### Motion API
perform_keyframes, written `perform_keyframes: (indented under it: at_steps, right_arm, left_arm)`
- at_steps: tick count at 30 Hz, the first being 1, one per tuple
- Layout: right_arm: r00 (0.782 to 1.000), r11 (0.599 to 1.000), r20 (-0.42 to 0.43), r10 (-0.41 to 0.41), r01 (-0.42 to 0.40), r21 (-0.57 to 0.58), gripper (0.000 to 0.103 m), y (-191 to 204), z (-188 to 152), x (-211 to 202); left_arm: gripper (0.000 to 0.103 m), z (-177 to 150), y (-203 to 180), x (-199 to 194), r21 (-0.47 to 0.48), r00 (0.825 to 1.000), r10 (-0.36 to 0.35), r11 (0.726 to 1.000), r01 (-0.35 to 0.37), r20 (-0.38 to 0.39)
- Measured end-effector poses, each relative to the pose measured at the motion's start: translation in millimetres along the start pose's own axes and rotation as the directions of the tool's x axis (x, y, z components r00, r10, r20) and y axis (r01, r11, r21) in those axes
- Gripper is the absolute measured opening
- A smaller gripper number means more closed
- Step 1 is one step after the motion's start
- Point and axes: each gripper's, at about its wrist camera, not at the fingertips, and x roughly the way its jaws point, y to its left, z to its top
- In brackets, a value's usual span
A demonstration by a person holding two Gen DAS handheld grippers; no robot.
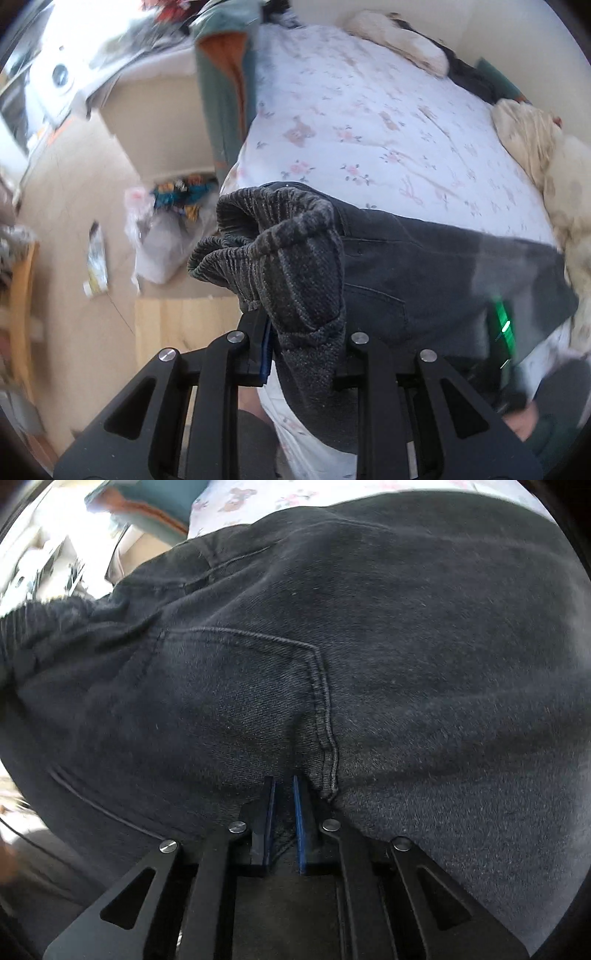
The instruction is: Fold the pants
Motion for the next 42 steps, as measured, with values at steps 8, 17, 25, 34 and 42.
perform_keyframes:
  at_steps: [8,17,25,34,42]
  right_arm:
    - [0.986,0.998,0.167,0.006,-0.015,0.056,0.015,-4.3,68.3,-34.0]
    - [0.990,0.998,0.132,-0.056,0.054,0.019,0.016,-7.0,64.8,-13.3]
    - [0.962,0.993,0.249,-0.115,0.112,0.027,0.022,-61.2,13.1,-115.8]
    - [0.908,0.977,0.394,-0.144,0.066,0.204,0.060,-133.1,-22.5,-214.5]
    - [0.823,0.969,0.546,-0.156,0.021,0.246,0.060,-156.2,-22.9,-274.6]
  left_arm:
    - [0.018,6.0,-14.2,-3.5,0.010,1.000,-0.020,1.000,0.020,0.020]
    - [0.018,14.8,-42.1,-1.6,0.082,0.999,0.002,0.997,-0.005,0.040]
    - [0.018,17.5,-49.3,1.7,0.119,0.997,0.051,0.991,-0.058,0.057]
    - [0.018,8.6,-92.6,-12.7,0.193,0.977,0.154,0.964,-0.180,0.146]
    - [0.018,-10.0,-217.6,-21.4,0.334,0.949,0.207,0.900,-0.281,0.238]
